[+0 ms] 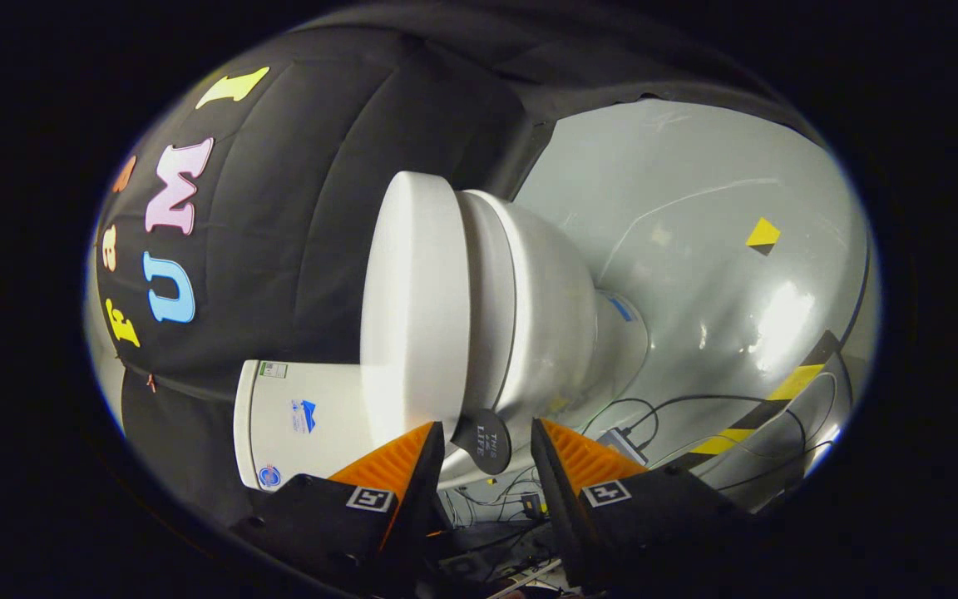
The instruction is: Open the toilet lid.
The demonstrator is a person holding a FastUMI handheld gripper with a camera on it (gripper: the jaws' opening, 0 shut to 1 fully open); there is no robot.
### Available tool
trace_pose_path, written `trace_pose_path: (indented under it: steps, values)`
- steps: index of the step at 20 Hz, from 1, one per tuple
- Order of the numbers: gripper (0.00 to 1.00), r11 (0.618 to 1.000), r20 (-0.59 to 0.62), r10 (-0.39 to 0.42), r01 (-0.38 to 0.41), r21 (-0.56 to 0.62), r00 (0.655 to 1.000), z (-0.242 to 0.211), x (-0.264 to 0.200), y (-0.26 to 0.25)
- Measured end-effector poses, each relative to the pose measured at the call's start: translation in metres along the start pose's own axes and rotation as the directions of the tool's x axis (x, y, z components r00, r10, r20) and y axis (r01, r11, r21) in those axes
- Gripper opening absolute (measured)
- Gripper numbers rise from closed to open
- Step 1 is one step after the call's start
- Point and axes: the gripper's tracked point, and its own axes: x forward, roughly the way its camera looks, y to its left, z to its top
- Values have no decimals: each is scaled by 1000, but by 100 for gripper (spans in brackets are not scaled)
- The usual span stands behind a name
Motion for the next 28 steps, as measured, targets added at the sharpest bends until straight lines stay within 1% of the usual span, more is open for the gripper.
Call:
trace_pose_path:
  steps: [1, 2, 3, 4, 5, 7, 8, 9, 10, 13, 15, 19, 23, 28]
  values:
    - [67, 1000, 1, -8, 8, 0, 1000, 2, 3, -1]
    - [53, 1000, 8, -26, 26, -2, 1000, 1, 13, -4]
    - [39, 999, -4, -39, 39, -2, 999, 4, 6, -6]
    - [39, 999, -20, -43, 43, -1, 999, 2, 9, -9]
    - [33, 999, -40, -24, 25, 20, 999, -1, 24, -8]
    - [22, 999, -65, 5, -2, 41, 998, 0, 9, -6]
    - [22, 999, -66, 15, -13, 38, 998, 2, 9, -4]
    - [17, 998, -56, 52, -50, 49, 997, 9, 0, 1]
    - [11, 998, -80, 59, -56, 43, 995, 4, 3, 2]
    - [10, 996, -89, 83, -81, 24, 993, 1, -2, 10]
    - [6, 998, -89, 36, -39, -38, 995, -3, -1, 10]
    - [7, 996, -52, -24, 19, -93, 998, 4, -10, 20]
    - [8, 984, -4, -93, 91, -156, 996, 6, -20, 40]
    - [7, 964, 48, -130, 138, -229, 990, 5, -39, 78]
